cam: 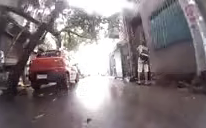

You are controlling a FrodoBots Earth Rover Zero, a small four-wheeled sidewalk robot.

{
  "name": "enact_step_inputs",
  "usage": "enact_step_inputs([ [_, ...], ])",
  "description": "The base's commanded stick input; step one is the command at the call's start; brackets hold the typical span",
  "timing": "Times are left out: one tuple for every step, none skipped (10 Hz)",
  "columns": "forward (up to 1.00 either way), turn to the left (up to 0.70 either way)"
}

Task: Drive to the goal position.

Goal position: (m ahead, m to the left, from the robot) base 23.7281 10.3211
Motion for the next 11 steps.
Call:
enact_step_inputs([
  [0.99, 0.0],
  [0.99, 0.33],
  [0.99, 0.0],
  [0.99, 0.0],
  [0.99, 0.0],
  [0.99, 0.0],
  [0.99, 0.0],
  [0.99, 0.0],
  [0.99, 0.0],
  [0.99, 0.0],
  [0.99, 0.0],
])
